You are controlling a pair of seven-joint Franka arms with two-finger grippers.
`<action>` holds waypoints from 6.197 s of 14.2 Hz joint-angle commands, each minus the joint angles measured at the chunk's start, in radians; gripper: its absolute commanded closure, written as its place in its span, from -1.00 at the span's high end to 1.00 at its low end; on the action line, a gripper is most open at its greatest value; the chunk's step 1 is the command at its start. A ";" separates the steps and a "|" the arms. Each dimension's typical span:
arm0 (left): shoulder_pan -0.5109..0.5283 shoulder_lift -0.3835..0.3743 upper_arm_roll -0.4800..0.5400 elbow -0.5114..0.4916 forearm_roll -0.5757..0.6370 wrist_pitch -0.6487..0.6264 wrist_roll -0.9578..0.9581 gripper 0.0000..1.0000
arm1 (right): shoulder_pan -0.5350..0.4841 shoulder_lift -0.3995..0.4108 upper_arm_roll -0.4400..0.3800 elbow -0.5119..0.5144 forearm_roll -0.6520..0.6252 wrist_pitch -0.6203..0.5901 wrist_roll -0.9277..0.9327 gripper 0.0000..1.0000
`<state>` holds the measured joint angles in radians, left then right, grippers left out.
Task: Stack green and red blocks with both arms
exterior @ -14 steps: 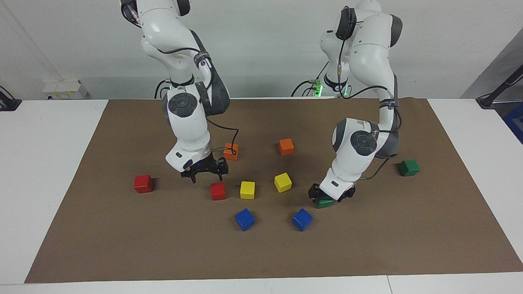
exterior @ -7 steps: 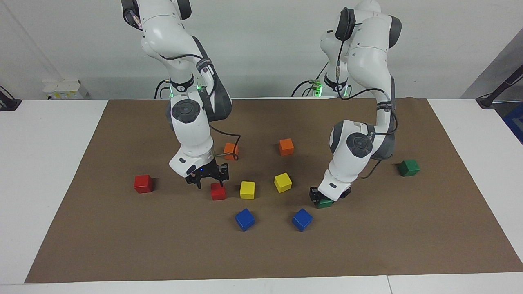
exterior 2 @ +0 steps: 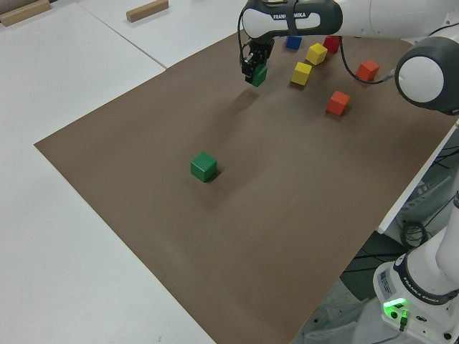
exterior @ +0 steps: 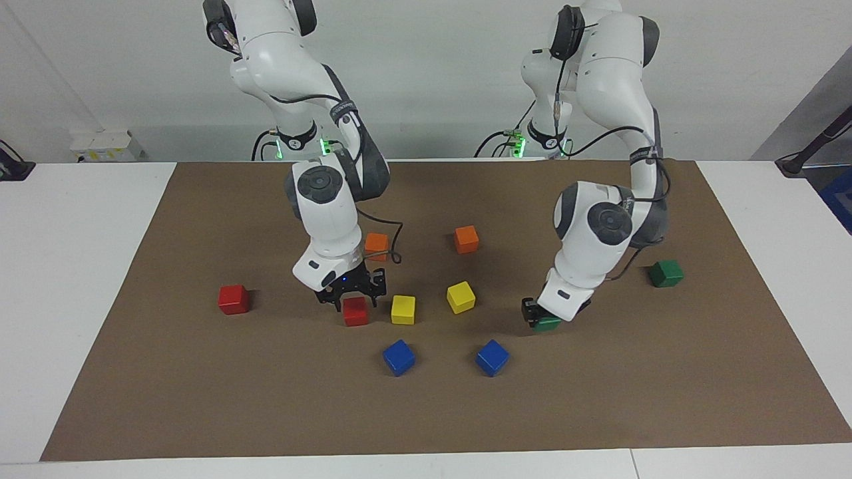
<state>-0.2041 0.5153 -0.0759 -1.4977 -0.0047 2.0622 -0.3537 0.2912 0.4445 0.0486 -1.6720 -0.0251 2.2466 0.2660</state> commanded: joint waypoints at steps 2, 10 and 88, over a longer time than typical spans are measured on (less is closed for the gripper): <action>0.148 -0.184 -0.004 -0.106 0.012 -0.123 0.206 -1.00 | -0.018 0.022 0.001 0.017 0.004 0.008 0.016 0.81; 0.457 -0.380 -0.005 -0.445 0.009 0.047 0.634 -1.00 | -0.012 0.034 0.001 0.014 0.007 0.024 0.028 1.00; 0.246 -0.558 0.037 -0.113 0.006 -0.470 0.348 1.00 | -0.420 -0.204 -0.004 -0.310 -0.010 0.080 -0.433 -1.00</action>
<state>0.0604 -0.0374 -0.0573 -1.6098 0.0082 1.5810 0.0067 -0.1209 0.2684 0.0397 -1.9482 -0.0352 2.3022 -0.1355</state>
